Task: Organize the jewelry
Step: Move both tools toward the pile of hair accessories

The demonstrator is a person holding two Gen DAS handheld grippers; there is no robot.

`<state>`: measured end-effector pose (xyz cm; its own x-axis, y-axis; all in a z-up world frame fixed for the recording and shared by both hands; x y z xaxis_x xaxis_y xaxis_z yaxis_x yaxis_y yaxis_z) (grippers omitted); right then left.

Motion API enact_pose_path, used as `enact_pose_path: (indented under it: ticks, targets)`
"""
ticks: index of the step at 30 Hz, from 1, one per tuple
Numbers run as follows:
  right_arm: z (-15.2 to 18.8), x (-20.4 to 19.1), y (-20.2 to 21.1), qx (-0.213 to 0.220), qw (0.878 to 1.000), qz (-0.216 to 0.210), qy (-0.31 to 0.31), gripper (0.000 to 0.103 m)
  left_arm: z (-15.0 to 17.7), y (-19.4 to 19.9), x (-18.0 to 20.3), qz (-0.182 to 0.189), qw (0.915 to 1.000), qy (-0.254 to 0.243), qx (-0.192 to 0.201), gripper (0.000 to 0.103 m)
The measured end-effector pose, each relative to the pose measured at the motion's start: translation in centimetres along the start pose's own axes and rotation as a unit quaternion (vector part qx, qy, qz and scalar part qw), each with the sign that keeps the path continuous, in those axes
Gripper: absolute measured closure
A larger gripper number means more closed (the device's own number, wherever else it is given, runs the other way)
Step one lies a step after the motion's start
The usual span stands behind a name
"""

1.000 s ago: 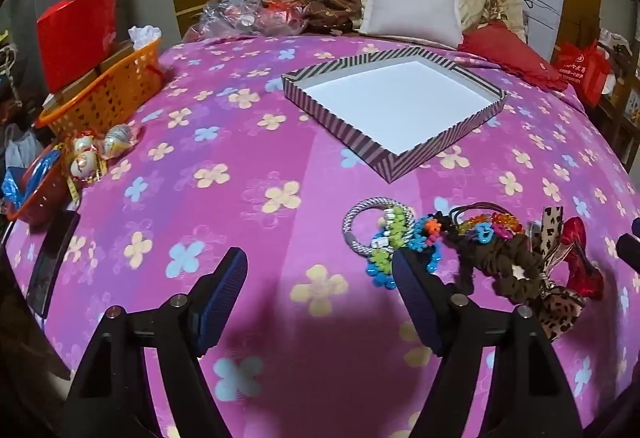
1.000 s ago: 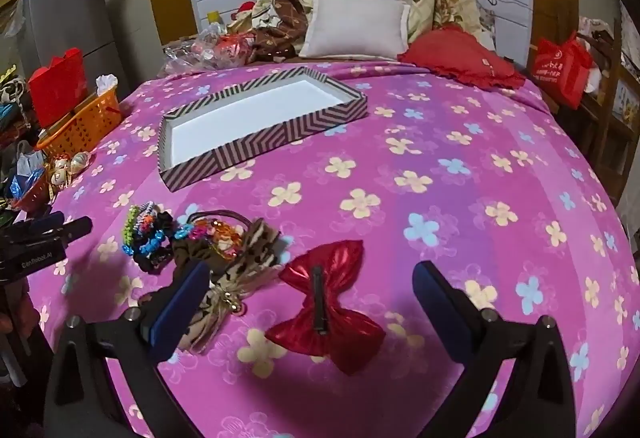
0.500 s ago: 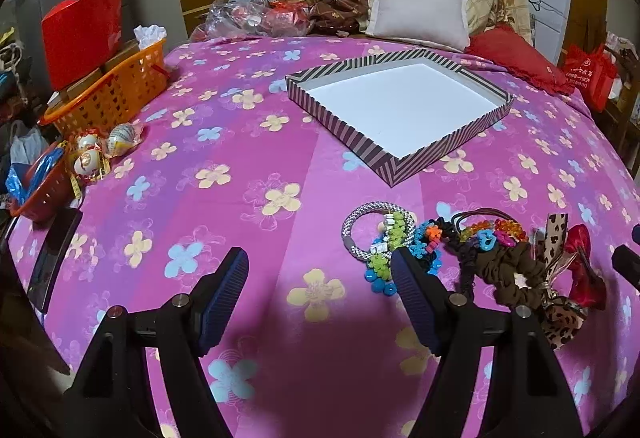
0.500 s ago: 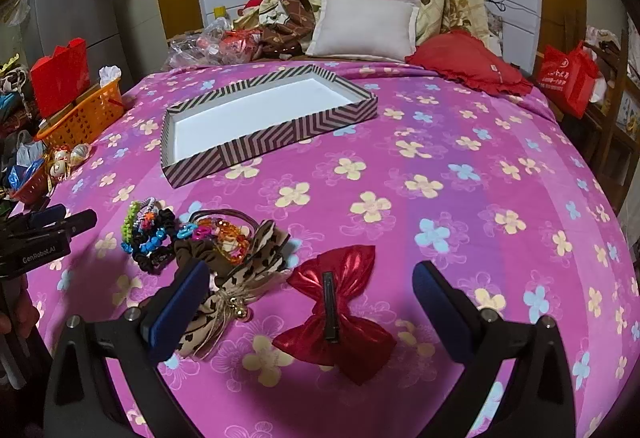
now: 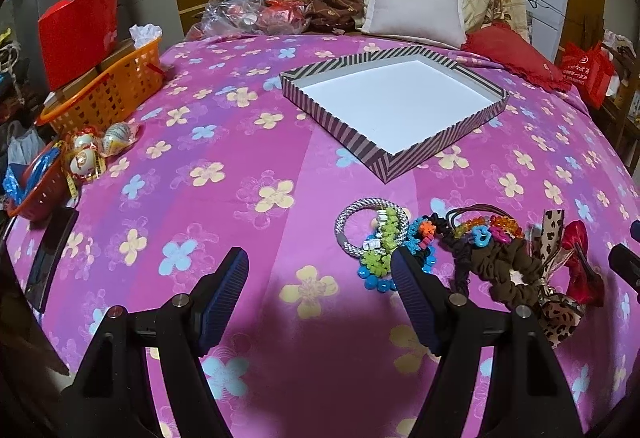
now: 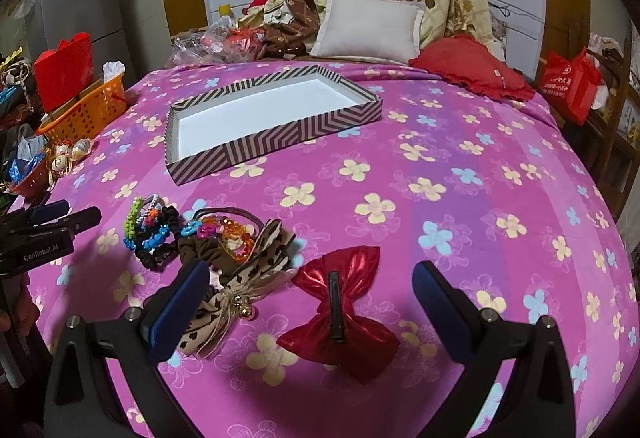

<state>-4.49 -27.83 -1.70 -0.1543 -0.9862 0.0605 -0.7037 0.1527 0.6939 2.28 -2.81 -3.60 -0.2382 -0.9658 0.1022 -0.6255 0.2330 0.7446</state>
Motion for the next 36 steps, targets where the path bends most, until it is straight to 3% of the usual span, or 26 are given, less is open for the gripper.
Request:
enact_pose_path:
  ticks: [14,36]
  targets:
    - [0.05,-0.31,-0.06,-0.001,1.0,-0.001,0.005,0.0,-0.12,0.37,0.39,-0.004,0.9999,-0.011,0.009,0.055]
    - [0.36,-0.76,0.49,0.002,1.0,-0.01,0.019,0.0,0.58,-0.2,0.32,0.005,1.0,-0.004,-0.007,0.056]
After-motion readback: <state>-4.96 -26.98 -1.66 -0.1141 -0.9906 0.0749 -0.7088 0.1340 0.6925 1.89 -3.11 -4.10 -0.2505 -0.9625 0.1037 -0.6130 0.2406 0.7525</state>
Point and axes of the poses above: each gripper's, at about its wrist camera, not at the fingertips, and y roughly against the way its jaws point, x to its right, z to its underside, the point moved 4 cm from there along -y, roughly the way its jaws point, and after that the axes turned 9 degrees about z, right-handed, at the moved point
